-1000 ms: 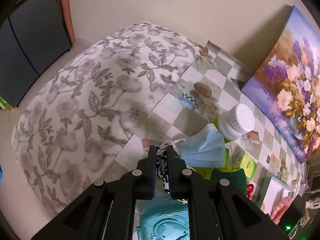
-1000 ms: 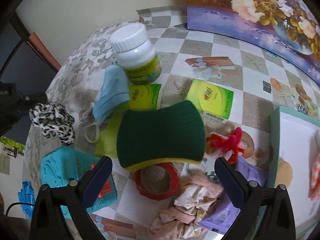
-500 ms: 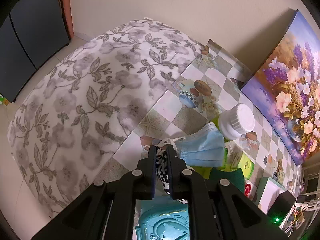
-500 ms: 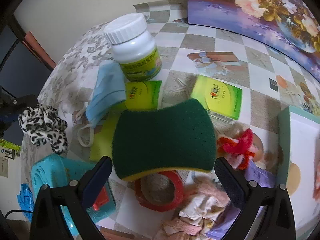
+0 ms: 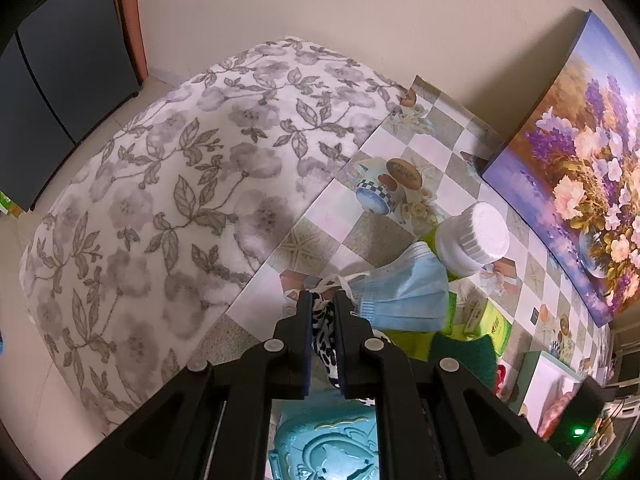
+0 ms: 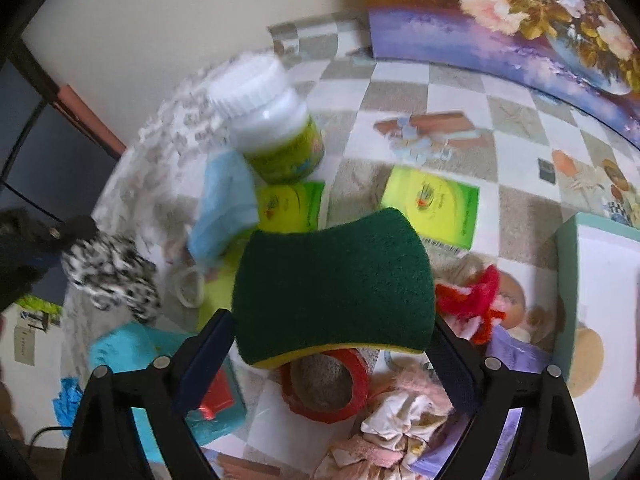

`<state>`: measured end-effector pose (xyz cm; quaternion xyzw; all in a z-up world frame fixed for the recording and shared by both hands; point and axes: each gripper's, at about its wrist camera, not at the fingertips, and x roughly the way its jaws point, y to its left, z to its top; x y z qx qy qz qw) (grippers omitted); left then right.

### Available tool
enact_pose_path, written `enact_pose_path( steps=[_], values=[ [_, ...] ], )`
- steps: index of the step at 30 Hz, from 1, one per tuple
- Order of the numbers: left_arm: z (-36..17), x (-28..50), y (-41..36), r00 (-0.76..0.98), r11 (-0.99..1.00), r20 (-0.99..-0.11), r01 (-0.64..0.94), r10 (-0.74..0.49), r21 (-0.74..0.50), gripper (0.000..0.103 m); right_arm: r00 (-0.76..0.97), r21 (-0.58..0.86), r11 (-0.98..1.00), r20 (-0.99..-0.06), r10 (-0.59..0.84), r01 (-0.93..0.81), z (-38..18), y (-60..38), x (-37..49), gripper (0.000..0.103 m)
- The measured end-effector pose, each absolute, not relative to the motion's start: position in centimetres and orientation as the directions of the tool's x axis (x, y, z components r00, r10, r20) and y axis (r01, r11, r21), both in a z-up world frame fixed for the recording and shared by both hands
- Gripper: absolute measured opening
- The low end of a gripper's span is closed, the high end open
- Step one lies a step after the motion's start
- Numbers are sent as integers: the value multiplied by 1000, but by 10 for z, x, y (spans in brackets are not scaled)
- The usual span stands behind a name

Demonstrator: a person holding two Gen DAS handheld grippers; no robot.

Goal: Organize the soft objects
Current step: 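Grasp the leopard scrunchie with left gripper while right grasps green sponge, then carry the scrunchie and green sponge over the white tray with both grippers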

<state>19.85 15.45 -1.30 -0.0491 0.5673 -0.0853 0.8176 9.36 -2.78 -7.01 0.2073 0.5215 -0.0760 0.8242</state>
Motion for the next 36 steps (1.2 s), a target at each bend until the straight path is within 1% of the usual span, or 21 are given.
enact_pose_path(
  steps=[5,10,14,19,26,32,36],
  values=[
    [2,192,147,369,978,-906,106,-208,-181,10,508,288,888,-858,74,358,-26,-43,78,94],
    [21,179,130,400,971,-886,147,-235,-191,10,520,240,868,-854,-24,435,12,-72,52,94],
    [35,168,113,417,962,-871,187,-260,-198,10,521,225,834,-849,-86,504,28,-102,29,94],
    [48,151,88,415,943,-855,246,-312,-224,10,516,233,789,-848,-120,568,34,-137,0,94],
    [66,117,36,405,903,-834,365,-374,-227,10,477,204,703,-852,-216,682,42,-191,-53,94],
    [66,80,-23,355,849,-839,483,-412,-213,10,416,178,615,-869,-268,768,39,-239,-102,95],
    [57,54,-63,289,796,-849,562,-443,-224,10,377,163,557,-878,-295,814,34,-267,-135,95]
  ],
)
